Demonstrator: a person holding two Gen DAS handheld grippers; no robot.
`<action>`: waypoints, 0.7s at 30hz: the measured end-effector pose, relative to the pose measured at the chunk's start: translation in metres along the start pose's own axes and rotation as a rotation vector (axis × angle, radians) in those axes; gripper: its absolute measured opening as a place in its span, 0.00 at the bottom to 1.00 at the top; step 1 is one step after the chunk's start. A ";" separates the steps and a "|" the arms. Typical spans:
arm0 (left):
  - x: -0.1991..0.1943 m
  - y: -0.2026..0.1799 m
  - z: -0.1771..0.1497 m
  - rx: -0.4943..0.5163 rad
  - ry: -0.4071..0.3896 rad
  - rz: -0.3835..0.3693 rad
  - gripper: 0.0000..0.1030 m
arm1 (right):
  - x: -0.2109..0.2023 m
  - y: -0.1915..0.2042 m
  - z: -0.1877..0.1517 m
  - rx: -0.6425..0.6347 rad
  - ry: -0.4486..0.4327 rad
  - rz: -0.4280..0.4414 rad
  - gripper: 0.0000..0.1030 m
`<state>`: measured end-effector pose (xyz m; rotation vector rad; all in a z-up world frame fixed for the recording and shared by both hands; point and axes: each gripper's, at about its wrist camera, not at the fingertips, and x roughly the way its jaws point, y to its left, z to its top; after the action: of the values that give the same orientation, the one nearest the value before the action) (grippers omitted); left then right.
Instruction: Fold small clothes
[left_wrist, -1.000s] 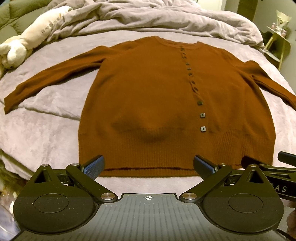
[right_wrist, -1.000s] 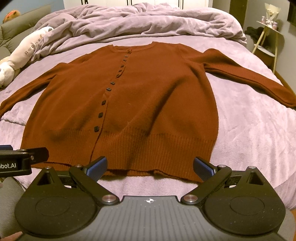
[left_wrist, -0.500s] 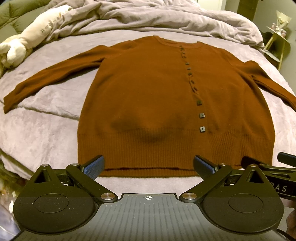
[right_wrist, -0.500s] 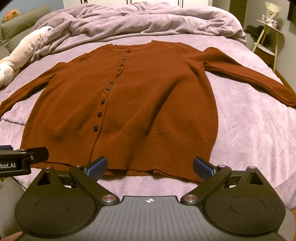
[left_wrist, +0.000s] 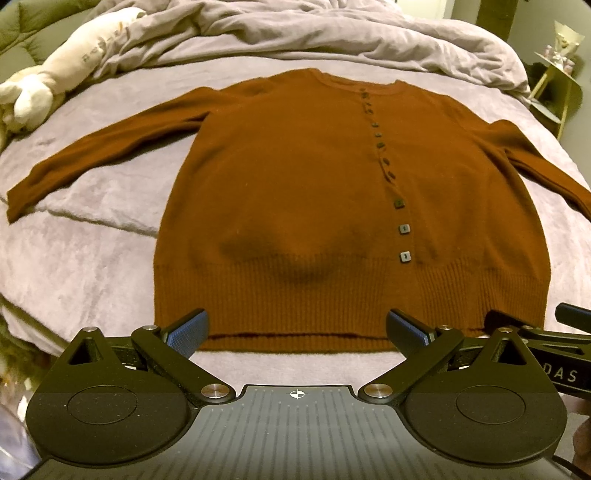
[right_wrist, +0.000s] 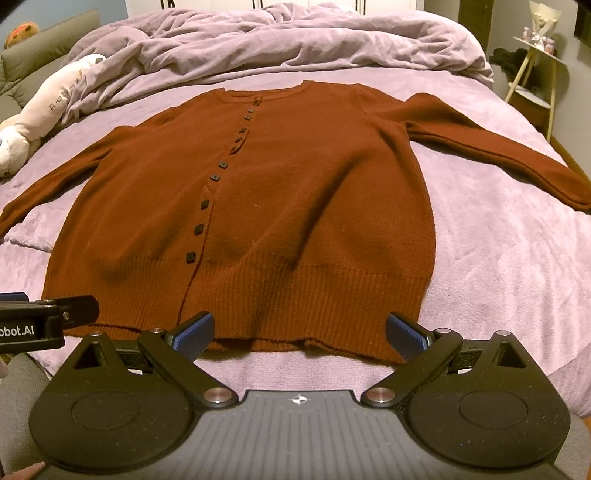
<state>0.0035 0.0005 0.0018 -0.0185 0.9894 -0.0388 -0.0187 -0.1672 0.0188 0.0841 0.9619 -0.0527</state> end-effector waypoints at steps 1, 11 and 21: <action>0.000 0.000 0.000 -0.002 0.001 -0.001 1.00 | 0.000 0.000 0.000 -0.001 -0.002 0.000 0.96; 0.001 0.000 0.000 -0.011 0.012 -0.012 1.00 | -0.003 -0.005 0.000 0.018 -0.021 0.014 0.96; 0.004 -0.003 0.001 0.001 0.033 -0.002 1.00 | -0.001 -0.011 0.001 0.051 -0.020 0.040 0.96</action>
<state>0.0062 -0.0028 -0.0008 -0.0181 1.0223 -0.0417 -0.0191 -0.1780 0.0196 0.1496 0.9387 -0.0414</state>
